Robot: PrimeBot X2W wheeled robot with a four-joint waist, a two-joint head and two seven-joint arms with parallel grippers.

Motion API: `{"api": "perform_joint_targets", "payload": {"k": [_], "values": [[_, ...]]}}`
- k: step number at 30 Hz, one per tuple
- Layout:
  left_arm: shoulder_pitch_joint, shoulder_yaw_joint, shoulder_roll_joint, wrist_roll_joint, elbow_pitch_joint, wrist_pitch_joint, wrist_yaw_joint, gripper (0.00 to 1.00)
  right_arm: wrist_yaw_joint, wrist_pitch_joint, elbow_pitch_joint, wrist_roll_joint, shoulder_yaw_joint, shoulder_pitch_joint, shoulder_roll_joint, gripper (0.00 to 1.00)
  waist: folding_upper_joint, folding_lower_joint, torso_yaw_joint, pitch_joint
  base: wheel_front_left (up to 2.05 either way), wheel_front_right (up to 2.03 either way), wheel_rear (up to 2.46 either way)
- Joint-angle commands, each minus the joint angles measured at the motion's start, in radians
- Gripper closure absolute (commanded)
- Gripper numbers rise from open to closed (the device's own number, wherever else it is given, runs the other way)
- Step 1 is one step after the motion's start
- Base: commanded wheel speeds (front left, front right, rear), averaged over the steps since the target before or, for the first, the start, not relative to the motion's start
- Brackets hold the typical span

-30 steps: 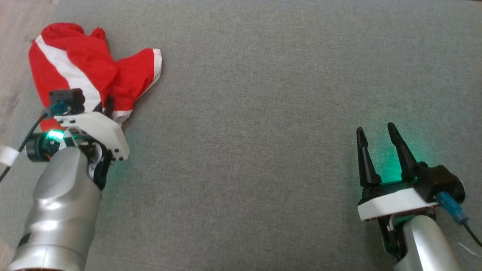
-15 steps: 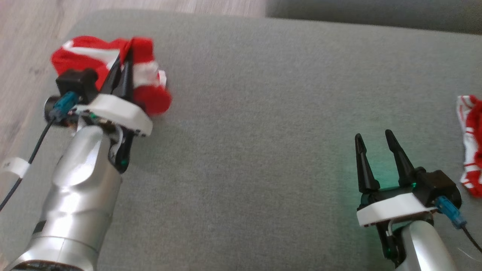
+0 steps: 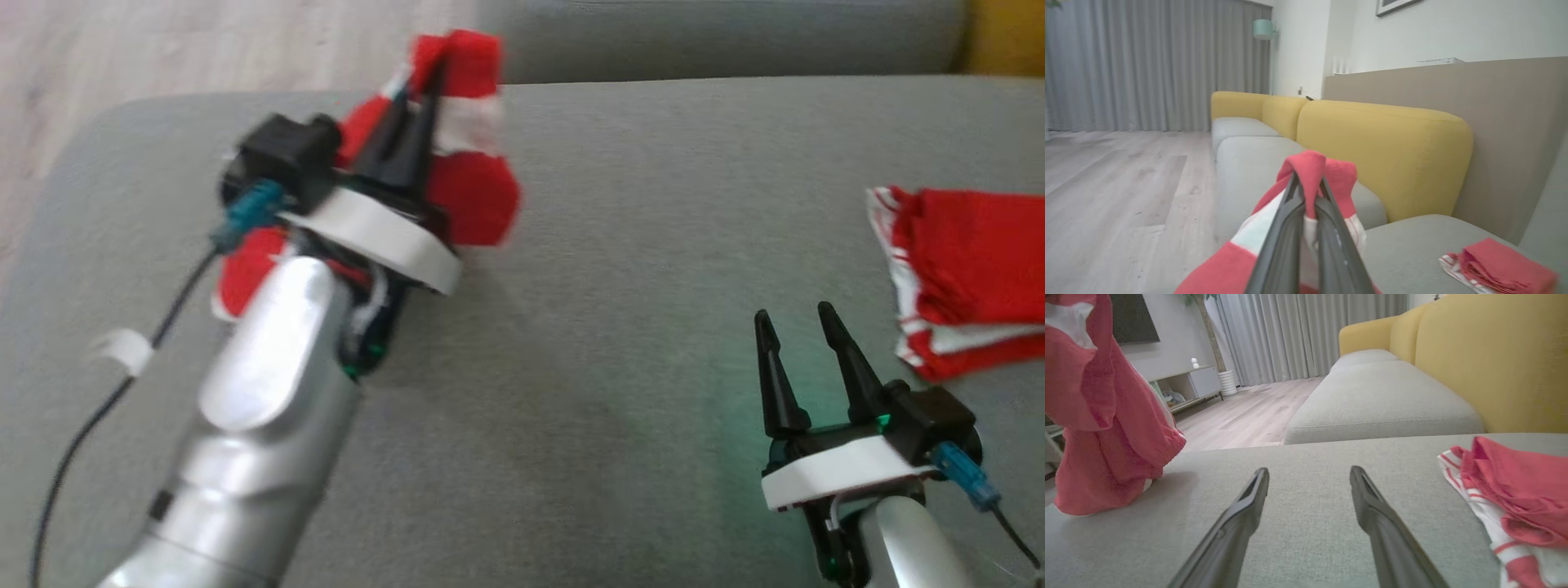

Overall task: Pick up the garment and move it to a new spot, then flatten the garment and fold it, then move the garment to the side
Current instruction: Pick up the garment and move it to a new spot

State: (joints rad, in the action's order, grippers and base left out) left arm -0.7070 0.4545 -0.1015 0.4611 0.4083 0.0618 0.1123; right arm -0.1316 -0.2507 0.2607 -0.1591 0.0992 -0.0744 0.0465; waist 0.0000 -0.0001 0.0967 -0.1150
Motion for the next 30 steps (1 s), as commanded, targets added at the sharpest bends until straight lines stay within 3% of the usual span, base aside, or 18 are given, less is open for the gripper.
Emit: {"api": "perform_joint_targets", "payload": {"k": [1,6,11,13,21,27,30], "values": [[-0.033,-0.014,-0.006,0.0,-0.06,-0.01,-0.011,1.0,0.001,-0.011,-0.034,-0.009,0.028,-0.031,0.004,0.0,0.0,0.0001,-0.052,-0.004,0.0,0.0,0.0],[-0.019,0.057,0.032,-0.017,-0.134,-0.029,-0.059,1.0,0.001,-0.011,-0.041,-0.019,0.048,-0.052,0.004,0.0,0.0,0.0001,-0.151,-0.03,0.0,0.0,0.0],[-0.007,0.145,0.048,-0.025,-0.117,-0.019,-0.112,1.0,0.001,-0.011,-0.048,-0.036,0.058,-0.065,0.004,0.0,0.0,0.0001,-0.229,-0.058,0.0,0.0,0.0],[0.001,0.187,0.05,-0.023,-0.09,-0.016,-0.124,0.0,0.001,-0.011,-0.05,-0.041,0.058,-0.068,0.004,0.0,0.0,0.0001,-0.246,-0.067,0.0,0.0,0.0],[0.007,0.296,0.051,0.031,0.007,0.061,-0.151,0.0,0.001,-0.011,-0.054,-0.043,0.033,-0.07,0.004,0.0,0.0,0.0001,-0.224,-0.072,0.0,0.0,0.0],[-0.017,0.264,0.047,0.046,0.063,0.147,-0.179,0.0,0.001,-0.011,-0.052,-0.026,0.018,-0.063,0.004,0.0,0.0,0.0001,-0.14,-0.04,0.0,0.0,0.0],[-0.013,0.229,0.016,0.043,0.072,0.176,-0.19,0.0,0.001,-0.011,-0.051,-0.018,0.009,-0.054,0.004,0.0,0.0,0.0001,-0.095,-0.024,0.0,0.0,0.0]]}}
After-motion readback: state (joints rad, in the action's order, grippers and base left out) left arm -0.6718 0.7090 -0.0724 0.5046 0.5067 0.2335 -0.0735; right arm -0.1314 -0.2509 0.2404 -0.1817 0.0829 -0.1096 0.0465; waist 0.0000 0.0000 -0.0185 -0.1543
